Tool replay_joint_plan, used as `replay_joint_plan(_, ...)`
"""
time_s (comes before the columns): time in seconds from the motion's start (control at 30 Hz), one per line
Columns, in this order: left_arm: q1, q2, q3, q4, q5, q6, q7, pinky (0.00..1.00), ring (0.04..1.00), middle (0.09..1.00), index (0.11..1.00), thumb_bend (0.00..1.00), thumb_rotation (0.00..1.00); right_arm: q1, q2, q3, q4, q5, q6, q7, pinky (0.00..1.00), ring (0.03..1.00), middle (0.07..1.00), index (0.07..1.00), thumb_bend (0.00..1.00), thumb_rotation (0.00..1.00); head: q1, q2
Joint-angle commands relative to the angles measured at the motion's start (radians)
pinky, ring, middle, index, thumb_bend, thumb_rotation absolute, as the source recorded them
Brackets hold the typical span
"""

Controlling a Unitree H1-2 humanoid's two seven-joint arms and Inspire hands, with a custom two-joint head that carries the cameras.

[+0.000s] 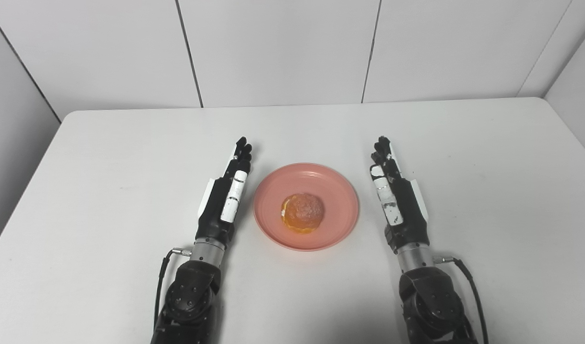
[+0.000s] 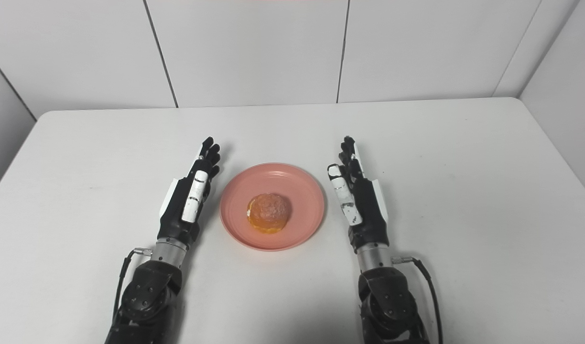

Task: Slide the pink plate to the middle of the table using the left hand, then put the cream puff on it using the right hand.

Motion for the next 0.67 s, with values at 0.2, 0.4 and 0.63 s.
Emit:
replay_joint_plan(0.2,-0.023,-0.023,0.004,-0.019,0.030,0.008,0.050,1.00,1.000,1.000,1.000,0.52,1.00,-0.040,-0.015,-0.013,-0.001,0.031,0.056,0.047,1.00,1.000,1.000,1.000,0.73,0.90,0.041,-0.009)
replay_joint_plan(0.4,-0.028,-0.041,0.029,-0.017,0.021,0.034,0.091,1.00,1.000,1.000,1.000,0.49,1.00,-0.044,-0.021,-0.018,0.003,0.036,0.083,0.058,1.00,1.000,1.000,1.000,0.65,0.96,0.060,-0.008)
replay_joint_plan(0.63,-0.023,-0.073,0.055,-0.049,-0.002,0.117,0.122,1.00,1.000,1.000,1.000,0.46,1.00,-0.047,-0.030,-0.028,0.011,0.034,0.093,0.061,1.00,1.000,1.000,1.000,0.65,0.95,0.098,-0.015)
